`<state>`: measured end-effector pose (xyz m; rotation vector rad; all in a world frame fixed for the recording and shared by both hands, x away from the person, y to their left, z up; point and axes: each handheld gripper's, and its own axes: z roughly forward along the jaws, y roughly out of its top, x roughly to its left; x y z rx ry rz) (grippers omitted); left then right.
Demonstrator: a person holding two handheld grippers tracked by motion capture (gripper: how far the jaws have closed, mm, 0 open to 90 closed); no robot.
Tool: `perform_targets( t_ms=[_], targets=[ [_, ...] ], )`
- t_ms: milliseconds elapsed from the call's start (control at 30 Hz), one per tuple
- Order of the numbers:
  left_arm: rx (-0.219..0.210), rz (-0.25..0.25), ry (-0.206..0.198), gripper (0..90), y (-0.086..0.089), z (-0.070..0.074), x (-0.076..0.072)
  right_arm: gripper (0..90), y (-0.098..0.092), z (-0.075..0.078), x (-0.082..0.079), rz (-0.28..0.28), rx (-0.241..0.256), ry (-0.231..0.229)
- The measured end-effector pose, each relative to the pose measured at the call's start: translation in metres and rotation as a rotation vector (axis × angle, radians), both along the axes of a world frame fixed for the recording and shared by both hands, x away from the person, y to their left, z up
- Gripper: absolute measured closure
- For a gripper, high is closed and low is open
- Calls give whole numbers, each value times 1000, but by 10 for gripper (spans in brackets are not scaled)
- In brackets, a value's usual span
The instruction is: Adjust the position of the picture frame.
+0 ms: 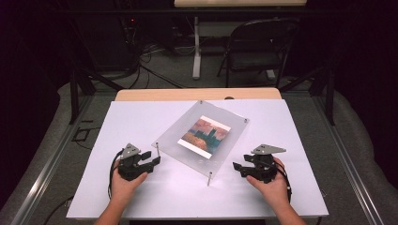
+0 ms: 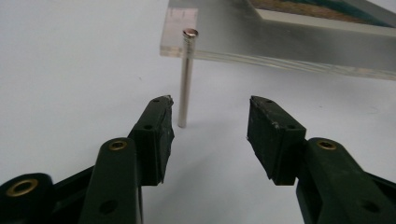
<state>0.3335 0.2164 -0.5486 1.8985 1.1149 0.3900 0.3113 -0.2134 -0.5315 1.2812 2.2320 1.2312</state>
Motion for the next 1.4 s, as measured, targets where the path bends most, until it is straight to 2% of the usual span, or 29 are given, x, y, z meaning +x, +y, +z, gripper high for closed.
perform_targets(
  t_ms=[167, 233, 300, 533, 667, 767, 1033, 1133, 1233, 1400],
  targets=[
    [12, -5, 8, 557, -3, -5, 15, 423, -1, -1, 0, -2, 6, 10],
    [28, -14, 0, 598, -4, -5, 19, 424, -2, -1, 0, -4, 10, 13],
    [25, -14, -8, 620, -6, -6, 24, 426, -3, -1, -1, -8, 12, 13],
    [36, -32, 10, 661, -12, -13, 36, 438, -7, 1, -4, -21, 21, 8],
    [43, -31, -5, 714, -15, -13, 40, 510, -6, 2, -6, 2, 46, 42],
    [40, -35, -6, 764, -16, -13, 41, 564, -1, 4, -7, 22, 22, 56],
    [-11, -25, 16, 826, -13, -16, 44, 666, 12, 2, -7, 58, -8, 68],
    [4, -27, 7, 832, -14, -16, 44, 682, 16, 1, -5, 62, -13, 90],
    [26, -34, 4, 837, -15, -15, 44, 705, 19, 0, -3, 71, -21, 90],
    [35, -25, 7, 842, -16, -14, 44, 746, 21, -1, 0, 72, -21, 101]
  ],
)
